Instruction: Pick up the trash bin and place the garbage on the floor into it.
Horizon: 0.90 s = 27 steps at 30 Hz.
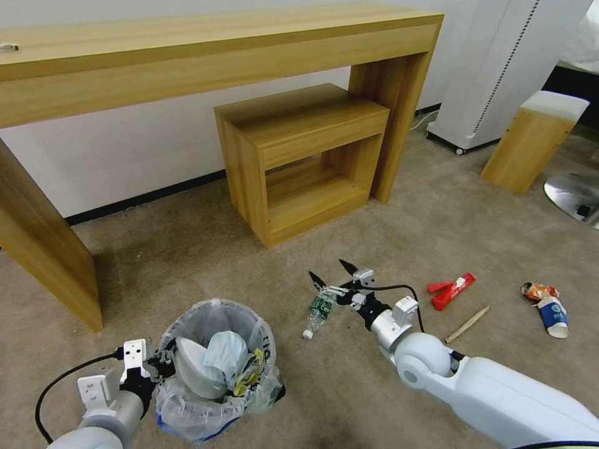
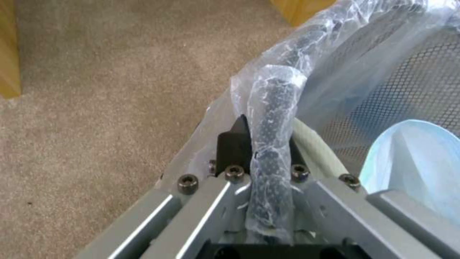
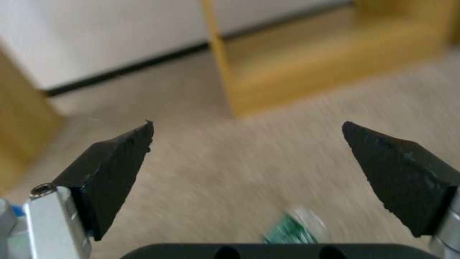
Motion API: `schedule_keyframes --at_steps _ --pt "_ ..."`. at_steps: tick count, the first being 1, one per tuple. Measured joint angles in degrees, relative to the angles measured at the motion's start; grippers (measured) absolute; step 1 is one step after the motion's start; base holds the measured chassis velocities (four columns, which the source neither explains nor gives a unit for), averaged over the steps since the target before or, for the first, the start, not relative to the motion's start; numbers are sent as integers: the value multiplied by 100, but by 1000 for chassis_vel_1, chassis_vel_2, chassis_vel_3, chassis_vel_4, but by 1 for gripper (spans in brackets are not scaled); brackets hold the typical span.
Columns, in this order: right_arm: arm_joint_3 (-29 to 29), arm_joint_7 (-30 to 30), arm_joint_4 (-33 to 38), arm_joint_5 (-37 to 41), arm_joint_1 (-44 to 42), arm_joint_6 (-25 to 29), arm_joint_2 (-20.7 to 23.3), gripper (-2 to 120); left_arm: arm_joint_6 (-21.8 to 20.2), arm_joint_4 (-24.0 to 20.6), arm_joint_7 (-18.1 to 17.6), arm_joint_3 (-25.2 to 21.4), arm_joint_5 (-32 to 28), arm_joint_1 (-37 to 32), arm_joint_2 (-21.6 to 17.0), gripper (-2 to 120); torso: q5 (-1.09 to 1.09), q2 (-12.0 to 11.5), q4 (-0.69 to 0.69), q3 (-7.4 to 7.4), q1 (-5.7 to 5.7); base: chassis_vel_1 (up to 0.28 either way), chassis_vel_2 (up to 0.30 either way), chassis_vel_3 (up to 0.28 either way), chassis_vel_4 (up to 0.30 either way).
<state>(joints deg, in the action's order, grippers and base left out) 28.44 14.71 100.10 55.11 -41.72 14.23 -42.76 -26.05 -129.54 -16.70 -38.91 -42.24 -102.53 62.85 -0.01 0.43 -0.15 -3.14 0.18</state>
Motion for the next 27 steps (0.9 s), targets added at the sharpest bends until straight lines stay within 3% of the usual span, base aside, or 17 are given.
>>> schedule_keyframes --at_steps 5,10,15,18,27 --pt "26 946 -640 481 -70 -518 -531 100 20 12 -5 26 -9 4 29 1 2 0 1 0 0 0 0 0 0" --pt "155 1466 -1363 648 46 -799 -1039 100 43 36 -1 36 -10 22 48 1 1 0 1 0 0 0 0 0 0" --pt "235 1596 -1742 657 97 -874 -1282 100 58 32 1 33 -14 16 64 1 2 0 1 0 0 0 0 0 0" --pt "320 1667 -2360 594 188 -906 -1757 100 75 17 3 36 -11 -1 107 1 3 0 1 0 0 0 0 0 0" --pt "421 1706 -3324 386 246 -963 -2729 100 110 -24 12 84 13 -5 163 1 3 0 2 0 0 0 0 0 0"
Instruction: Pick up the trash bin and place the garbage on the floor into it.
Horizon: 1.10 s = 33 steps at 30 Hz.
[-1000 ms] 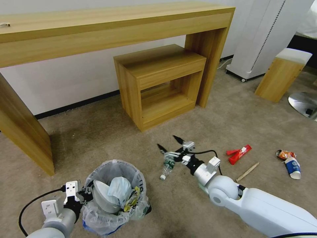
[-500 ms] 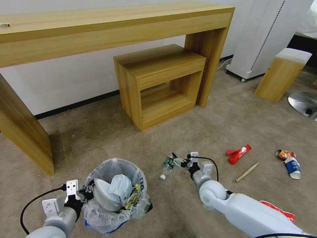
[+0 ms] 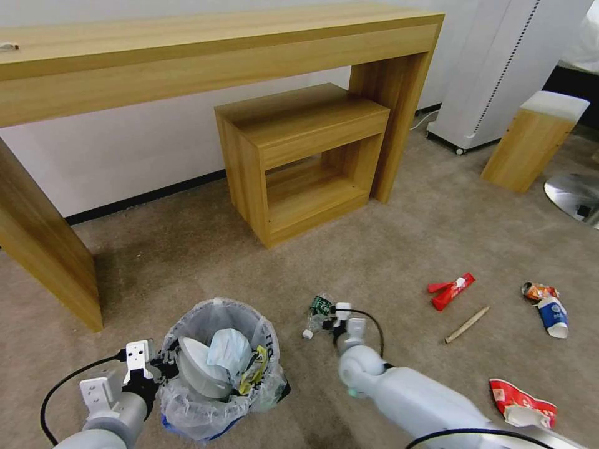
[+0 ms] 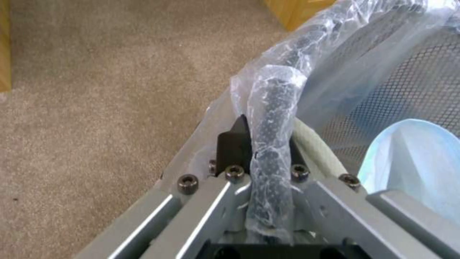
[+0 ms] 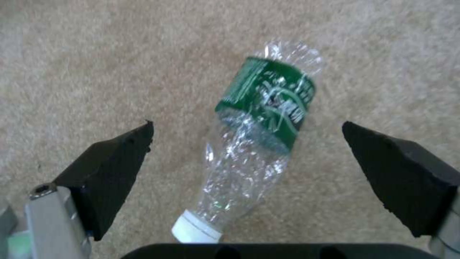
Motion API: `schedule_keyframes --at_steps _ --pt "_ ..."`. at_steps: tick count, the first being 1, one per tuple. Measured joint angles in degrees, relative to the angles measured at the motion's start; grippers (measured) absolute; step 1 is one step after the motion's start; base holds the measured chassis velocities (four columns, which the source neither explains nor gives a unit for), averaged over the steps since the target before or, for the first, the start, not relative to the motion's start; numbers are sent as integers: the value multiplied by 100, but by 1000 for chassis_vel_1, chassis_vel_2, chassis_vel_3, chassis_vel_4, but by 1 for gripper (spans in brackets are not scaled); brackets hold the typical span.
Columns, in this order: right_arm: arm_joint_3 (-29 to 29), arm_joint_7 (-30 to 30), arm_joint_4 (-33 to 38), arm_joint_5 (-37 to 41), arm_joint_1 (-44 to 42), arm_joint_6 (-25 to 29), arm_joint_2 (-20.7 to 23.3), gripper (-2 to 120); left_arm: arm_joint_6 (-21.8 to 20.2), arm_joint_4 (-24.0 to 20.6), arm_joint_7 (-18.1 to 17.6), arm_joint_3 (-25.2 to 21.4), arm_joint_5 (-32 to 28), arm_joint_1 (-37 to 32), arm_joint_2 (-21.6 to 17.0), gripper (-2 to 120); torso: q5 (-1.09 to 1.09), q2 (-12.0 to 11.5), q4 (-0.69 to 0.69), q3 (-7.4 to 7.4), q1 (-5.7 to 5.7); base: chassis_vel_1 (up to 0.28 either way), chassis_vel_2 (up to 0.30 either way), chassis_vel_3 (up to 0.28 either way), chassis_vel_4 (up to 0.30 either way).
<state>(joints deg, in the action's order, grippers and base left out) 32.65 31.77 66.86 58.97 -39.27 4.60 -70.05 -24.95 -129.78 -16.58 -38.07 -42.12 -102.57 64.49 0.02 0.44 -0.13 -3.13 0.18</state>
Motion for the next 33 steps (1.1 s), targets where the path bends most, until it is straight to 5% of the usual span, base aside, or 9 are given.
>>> schedule_keyframes --at_steps 23,33 --pt "48 -420 -1254 -351 192 76 -418 84 146 -98 28 -17 6 -110 20 1 -2 0 0 0 0 0 0 0 0" --pt "47 -440 -1081 -468 120 68 -263 45 191 -108 35 -13 23 -82 58 1 -2 0 -1 0 0 0 0 0 0"
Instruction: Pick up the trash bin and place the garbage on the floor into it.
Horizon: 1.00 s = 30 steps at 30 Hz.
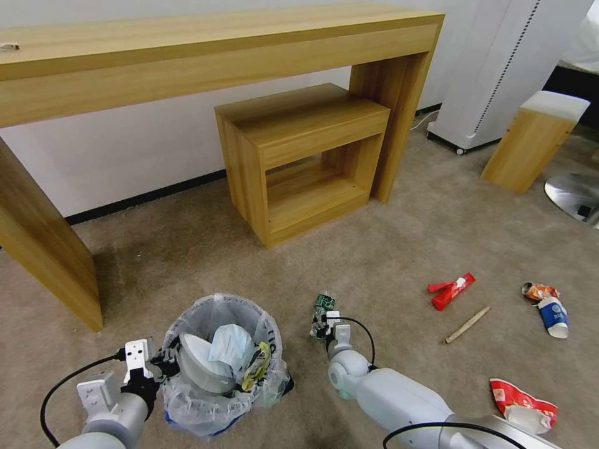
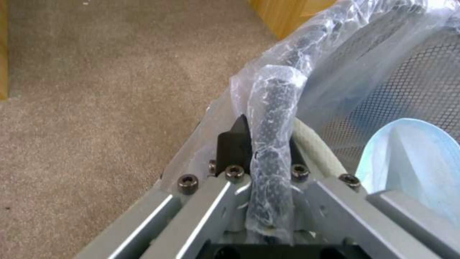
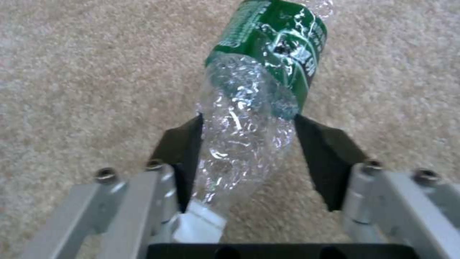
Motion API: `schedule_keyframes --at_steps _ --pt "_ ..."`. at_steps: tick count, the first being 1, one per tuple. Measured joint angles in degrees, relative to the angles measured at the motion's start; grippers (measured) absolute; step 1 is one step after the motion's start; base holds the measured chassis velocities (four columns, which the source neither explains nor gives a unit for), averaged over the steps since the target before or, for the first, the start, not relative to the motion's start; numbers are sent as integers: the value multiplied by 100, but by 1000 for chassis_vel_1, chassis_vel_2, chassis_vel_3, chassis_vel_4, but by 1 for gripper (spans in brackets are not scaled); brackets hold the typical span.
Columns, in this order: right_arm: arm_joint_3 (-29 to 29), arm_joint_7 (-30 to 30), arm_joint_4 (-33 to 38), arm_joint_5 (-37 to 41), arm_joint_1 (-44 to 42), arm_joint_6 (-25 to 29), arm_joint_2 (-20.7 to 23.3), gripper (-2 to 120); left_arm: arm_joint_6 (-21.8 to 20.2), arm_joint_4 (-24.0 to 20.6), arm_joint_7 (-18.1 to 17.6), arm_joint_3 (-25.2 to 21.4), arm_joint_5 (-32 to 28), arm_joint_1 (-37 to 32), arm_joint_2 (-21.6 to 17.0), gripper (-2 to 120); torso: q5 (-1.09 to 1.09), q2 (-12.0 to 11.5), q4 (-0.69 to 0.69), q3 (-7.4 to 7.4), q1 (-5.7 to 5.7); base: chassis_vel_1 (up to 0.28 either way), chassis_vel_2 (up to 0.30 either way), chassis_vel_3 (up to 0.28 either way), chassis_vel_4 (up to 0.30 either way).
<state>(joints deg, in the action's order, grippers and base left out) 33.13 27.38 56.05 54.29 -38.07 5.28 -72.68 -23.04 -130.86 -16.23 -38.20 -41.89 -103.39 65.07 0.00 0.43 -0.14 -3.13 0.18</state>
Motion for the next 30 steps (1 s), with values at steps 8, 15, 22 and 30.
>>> schedule_keyframes --at_steps 8,15,22,30 --pt "-73 -67 111 -82 -113 35 199 18 20 11 3 45 60 4 50 1 0 0 0 0 0 0 0 0 0" --pt "-126 -233 277 -81 -172 209 398 1 43 28 18 48 100 -18 71 1 -1 0 0 0 0 0 0 0 0" --pt "-287 -690 1364 51 -221 590 1166 0 64 111 21 27 100 24 52 1 0 0 -2 0 0 0 0 0 0" --pt "-476 -1952 3184 41 54 1316 2212 0 45 152 -11 21 45 110 -13 1 -1 0 -1 0 0 0 0 0 0"
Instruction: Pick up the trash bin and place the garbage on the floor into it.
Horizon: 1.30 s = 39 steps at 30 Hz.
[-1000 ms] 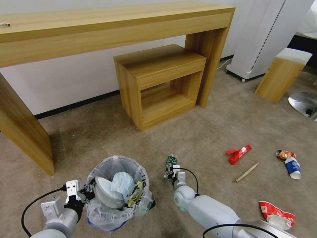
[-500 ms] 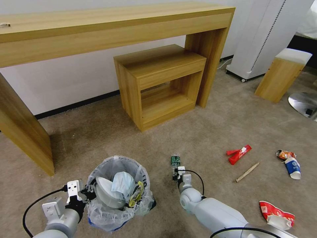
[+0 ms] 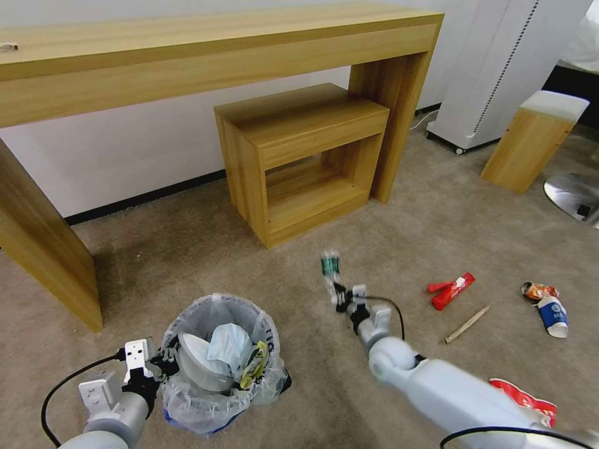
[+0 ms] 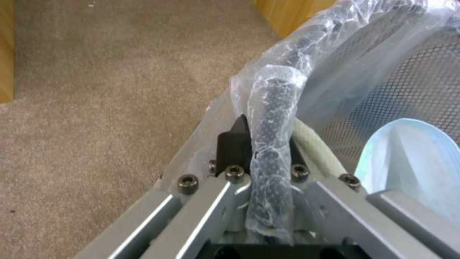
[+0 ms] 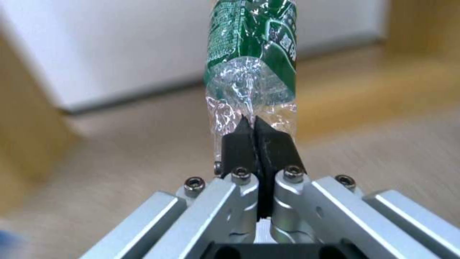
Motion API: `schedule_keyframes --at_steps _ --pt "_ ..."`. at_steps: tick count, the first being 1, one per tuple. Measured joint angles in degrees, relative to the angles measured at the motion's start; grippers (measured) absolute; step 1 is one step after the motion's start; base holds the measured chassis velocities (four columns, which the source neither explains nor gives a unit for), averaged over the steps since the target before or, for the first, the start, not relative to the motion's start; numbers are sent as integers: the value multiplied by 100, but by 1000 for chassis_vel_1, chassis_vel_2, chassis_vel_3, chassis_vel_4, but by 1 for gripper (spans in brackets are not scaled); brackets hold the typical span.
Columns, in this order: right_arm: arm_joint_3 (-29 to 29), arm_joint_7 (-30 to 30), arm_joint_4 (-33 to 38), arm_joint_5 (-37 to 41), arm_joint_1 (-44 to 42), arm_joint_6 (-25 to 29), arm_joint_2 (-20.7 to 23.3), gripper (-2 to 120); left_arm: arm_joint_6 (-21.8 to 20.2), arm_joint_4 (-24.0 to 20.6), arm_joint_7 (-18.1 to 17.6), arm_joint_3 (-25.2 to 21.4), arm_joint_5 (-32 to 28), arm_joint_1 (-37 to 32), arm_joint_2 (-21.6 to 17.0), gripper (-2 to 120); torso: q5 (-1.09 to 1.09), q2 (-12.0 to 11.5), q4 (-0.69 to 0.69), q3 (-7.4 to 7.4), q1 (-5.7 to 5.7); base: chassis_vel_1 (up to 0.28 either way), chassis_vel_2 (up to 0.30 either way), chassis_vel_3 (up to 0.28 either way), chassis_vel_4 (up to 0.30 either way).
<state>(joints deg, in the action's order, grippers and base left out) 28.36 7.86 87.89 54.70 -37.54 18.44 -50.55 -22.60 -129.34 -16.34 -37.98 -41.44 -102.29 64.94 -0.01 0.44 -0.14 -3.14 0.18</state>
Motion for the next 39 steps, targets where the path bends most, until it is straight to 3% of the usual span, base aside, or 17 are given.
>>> schedule_keyframes --at_steps 2,6,14,15,22,39 --pt "113 -487 614 219 280 205 263 0 -11 -1 -9 2 -6 9 -9 1 2 0 0 0 0 0 0 0 0" --pt "449 -903 1216 445 629 358 450 0 -28 -16 -23 2 -17 38 -16 1 1 0 1 0 0 0 0 0 0" --pt "1088 -1522 1896 553 1101 470 511 0 -56 -60 -65 1 -62 89 -11 1 2 0 0 0 0 0 0 0 0" --pt "1369 -1617 2002 550 1232 494 488 0 -58 -73 -73 -7 -77 100 -11 1 1 0 0 0 0 0 0 0 0" --pt "2090 -1845 1995 375 1477 585 482 0 -77 -113 -112 -38 -135 149 4 1 1 0 1 0 0 0 0 0 0" --pt "2848 -1810 1465 -169 1296 767 423 0 -149 -191 -169 -3 -217 265 57 1 1 0 0 0 0 0 0 0 0"
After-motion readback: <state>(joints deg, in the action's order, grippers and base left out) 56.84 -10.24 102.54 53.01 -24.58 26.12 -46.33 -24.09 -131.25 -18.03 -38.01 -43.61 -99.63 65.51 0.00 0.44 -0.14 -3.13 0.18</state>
